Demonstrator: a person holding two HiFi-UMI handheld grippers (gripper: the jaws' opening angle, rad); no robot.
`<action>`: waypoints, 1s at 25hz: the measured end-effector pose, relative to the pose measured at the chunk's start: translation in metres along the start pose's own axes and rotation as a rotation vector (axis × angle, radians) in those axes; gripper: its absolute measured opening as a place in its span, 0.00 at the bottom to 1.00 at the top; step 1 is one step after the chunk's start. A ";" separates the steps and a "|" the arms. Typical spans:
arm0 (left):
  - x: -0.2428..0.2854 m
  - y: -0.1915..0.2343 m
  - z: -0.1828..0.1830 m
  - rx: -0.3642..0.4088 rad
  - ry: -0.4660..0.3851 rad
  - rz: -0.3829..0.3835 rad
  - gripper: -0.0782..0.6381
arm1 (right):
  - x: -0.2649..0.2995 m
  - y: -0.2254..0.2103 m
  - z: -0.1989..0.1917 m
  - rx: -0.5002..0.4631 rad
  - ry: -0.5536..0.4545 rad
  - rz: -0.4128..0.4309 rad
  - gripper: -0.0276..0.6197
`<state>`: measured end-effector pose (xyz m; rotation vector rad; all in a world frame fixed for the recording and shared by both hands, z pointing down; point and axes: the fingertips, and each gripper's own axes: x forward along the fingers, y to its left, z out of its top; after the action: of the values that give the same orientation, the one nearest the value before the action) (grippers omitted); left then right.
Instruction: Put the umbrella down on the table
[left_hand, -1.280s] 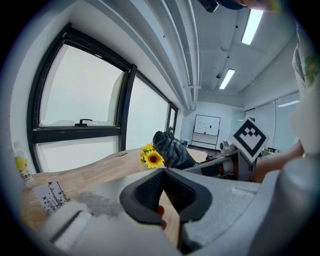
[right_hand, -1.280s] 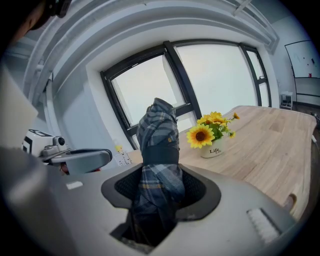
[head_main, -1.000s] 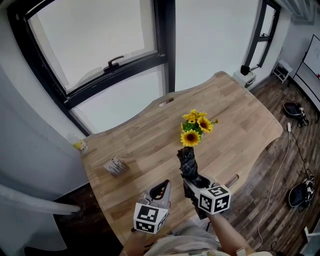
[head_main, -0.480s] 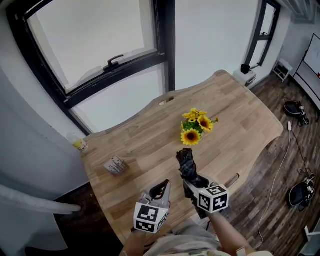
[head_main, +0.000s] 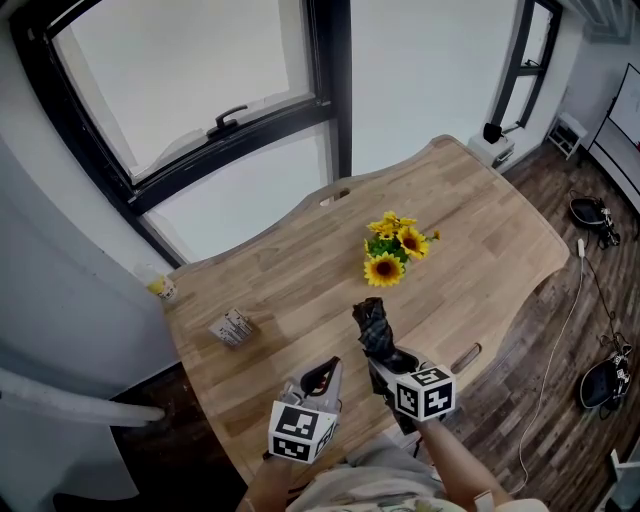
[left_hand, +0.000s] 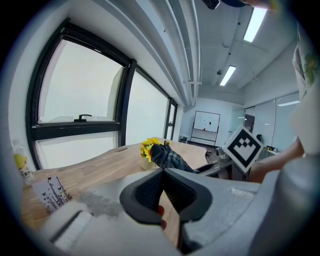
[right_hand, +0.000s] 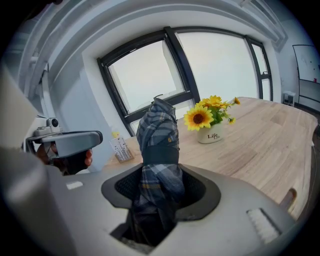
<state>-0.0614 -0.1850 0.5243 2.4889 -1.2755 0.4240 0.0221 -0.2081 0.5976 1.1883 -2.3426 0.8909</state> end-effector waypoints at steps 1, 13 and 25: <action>0.000 0.000 -0.001 0.000 0.001 -0.001 0.10 | 0.001 -0.001 -0.002 -0.001 0.005 -0.001 0.35; 0.004 0.006 -0.007 -0.010 0.024 0.006 0.10 | 0.013 -0.011 -0.020 -0.015 0.068 -0.010 0.35; 0.007 0.009 -0.012 -0.017 0.040 0.019 0.10 | 0.028 -0.022 -0.041 -0.031 0.143 -0.024 0.35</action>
<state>-0.0663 -0.1897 0.5393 2.4440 -1.2833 0.4631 0.0253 -0.2065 0.6521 1.1007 -2.2164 0.8967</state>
